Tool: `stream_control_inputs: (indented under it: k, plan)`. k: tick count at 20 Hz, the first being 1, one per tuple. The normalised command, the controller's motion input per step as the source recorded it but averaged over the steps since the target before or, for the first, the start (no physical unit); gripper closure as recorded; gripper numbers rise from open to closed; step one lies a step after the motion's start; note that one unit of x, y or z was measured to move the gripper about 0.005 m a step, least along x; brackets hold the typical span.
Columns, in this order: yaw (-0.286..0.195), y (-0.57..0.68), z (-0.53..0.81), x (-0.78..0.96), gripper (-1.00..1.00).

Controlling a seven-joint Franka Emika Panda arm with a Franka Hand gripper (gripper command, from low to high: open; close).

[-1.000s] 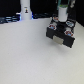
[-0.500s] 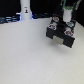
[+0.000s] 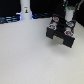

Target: Open the kcup holder, insert the kcup into the holder, and close the kcup holder

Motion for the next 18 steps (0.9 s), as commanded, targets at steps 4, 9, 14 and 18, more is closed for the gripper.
stream_control_inputs:
  k: [4,9,14,18]
  plan:
    - [-0.001,-0.15,0.00,-0.51,1.00]
    - [-0.011,-0.32,0.00,-0.65,1.00]
    - [0.012,-0.16,-0.07,-0.24,1.00]
    - [0.001,-0.03,-0.15,0.03,1.00]
